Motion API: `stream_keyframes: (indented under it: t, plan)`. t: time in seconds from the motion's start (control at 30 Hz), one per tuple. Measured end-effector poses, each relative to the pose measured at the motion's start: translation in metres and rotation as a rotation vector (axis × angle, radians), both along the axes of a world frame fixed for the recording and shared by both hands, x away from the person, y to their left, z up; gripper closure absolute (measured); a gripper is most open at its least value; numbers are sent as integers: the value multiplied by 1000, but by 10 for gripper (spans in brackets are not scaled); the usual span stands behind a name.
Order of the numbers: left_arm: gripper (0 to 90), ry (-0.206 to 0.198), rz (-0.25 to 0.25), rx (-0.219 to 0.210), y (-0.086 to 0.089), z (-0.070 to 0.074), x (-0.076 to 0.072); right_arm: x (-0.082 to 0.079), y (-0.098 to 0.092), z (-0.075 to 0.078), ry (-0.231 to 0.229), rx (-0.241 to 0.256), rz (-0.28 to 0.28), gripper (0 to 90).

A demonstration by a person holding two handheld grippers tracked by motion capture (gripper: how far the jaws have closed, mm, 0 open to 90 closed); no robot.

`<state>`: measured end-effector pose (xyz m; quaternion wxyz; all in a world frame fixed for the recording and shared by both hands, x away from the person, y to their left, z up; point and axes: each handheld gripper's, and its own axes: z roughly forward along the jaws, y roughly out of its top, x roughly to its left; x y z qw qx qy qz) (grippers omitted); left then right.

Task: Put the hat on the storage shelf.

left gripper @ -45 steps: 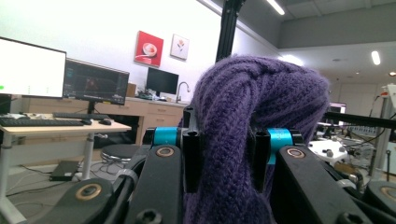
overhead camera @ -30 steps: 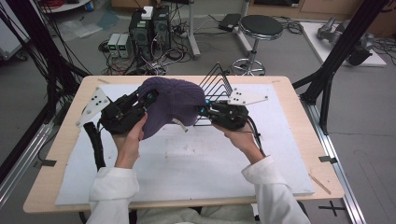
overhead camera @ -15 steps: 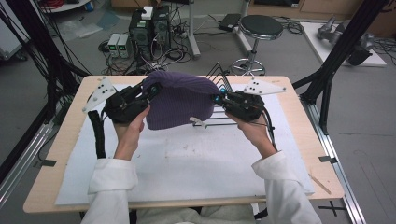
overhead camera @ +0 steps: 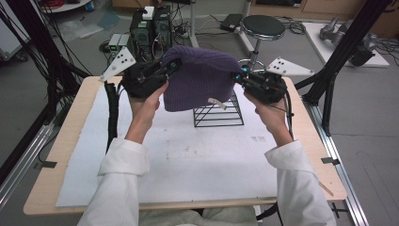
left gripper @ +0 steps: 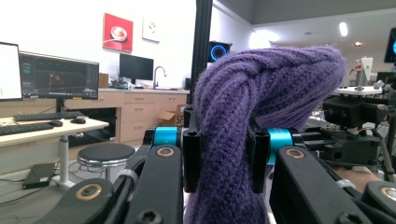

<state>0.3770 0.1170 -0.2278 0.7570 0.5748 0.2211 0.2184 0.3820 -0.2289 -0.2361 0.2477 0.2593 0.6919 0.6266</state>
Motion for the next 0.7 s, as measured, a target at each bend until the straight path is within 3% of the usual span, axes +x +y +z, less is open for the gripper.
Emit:
stream_keyframes:
  t: [0.2, 0.3, 0.5, 0.7]
  plan:
    - [744, -1, -10, -13, -10, 11, 16, 7, -8, 20, -32, -19, -56, 834]
    - [745, 8, -14, -18, -16, 12, 26, 12, -11, 25, -24, -21, -81, 834]
    - [745, 25, -25, -11, -28, 9, 45, 24, -19, 23, -11, -28, -136, 833]
    - [745, 16, -30, 5, -39, 10, 55, 31, -27, 21, -6, -15, -170, 833]
